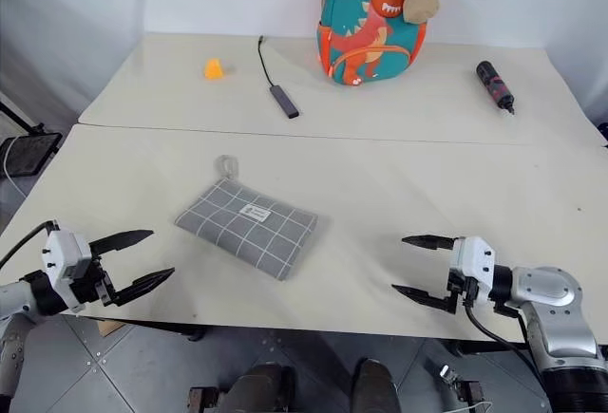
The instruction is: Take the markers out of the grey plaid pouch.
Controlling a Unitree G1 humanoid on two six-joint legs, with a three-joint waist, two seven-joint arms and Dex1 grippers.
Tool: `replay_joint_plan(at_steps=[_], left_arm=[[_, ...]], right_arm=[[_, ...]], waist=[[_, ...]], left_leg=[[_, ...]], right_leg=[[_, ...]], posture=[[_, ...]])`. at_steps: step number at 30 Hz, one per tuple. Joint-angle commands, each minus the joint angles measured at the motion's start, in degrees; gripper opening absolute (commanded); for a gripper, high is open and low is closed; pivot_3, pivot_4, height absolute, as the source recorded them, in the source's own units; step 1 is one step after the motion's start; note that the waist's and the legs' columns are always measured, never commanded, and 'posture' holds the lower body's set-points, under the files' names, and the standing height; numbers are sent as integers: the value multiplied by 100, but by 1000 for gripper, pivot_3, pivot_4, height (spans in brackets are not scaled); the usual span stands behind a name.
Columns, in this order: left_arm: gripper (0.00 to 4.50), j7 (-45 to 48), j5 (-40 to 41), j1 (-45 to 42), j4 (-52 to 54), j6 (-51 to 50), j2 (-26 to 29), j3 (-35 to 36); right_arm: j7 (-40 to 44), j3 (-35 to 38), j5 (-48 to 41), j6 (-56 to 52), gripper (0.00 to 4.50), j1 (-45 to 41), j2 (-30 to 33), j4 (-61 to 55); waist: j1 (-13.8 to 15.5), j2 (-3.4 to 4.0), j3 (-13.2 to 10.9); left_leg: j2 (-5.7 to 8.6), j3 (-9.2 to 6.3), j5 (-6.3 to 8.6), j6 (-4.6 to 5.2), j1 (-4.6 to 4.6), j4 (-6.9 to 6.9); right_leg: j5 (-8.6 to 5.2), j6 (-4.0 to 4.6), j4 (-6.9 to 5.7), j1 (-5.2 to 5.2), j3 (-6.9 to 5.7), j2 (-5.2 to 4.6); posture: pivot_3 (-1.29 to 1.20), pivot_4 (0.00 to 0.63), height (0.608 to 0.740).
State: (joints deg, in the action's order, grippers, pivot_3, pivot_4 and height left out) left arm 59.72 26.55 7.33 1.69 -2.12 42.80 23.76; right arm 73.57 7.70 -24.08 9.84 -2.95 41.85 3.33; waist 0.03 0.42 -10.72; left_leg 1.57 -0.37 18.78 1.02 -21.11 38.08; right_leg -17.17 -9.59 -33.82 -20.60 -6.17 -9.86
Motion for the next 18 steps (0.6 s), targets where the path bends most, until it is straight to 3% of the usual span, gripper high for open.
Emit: replay_joint_plan(at_steps=[1, 6, 9, 12, 18], left_arm=[[4460, 43, 264, 43, 250, -323, 68, 57], [4460, 263, 829, 89, 204, -1624, 427, 154], [4460, 135, 1592, -458, -253, -2984, 668, 341], [4500, 124, 1594, -995, -899, -3956, 1088, 76], [4500, 241, 1413, -2326, -1889, -4304, 1151, -250]], right_arm=[[-96, -26, -174, -230, 4500, 62, -52, -361], [-222, -383, -253, -788, 4500, -25, -141, -1072], [-498, -814, -78, -1183, 4500, -299, -281, -1526], [-752, -1297, 243, -1442, 3896, -660, -479, -1731], [-1273, -1797, 750, -1567, 1760, -1091, -913, -1663]], waist=[[0, 0, 0], [-13, 0, 0], [-6, 1, -1], [-14, -1, -1], [-3, -10, 0]], left_leg=[[0, 0, 0, 0, 0, 0], [-5, 0, 1, -2, -1, 0], [-13, 1, 2, -5, 1, 3], [-21, -1, 3, -10, -2, 13], [0, 27, 6, -13, -21, 3]], right_leg=[[0, 0, 0, 0, 0, 0], [0, 0, -2, -3, 2, 4], [-1, 6, -5, -4, 4, 11], [-1, 10, -16, -11, 6, 23], [1, 20, -49, -69, 12, 25]], posture=[[0, 150, 740], [0, 150, 740], [0, 150, 740], [0, 150, 740], [0, 150, 740]])
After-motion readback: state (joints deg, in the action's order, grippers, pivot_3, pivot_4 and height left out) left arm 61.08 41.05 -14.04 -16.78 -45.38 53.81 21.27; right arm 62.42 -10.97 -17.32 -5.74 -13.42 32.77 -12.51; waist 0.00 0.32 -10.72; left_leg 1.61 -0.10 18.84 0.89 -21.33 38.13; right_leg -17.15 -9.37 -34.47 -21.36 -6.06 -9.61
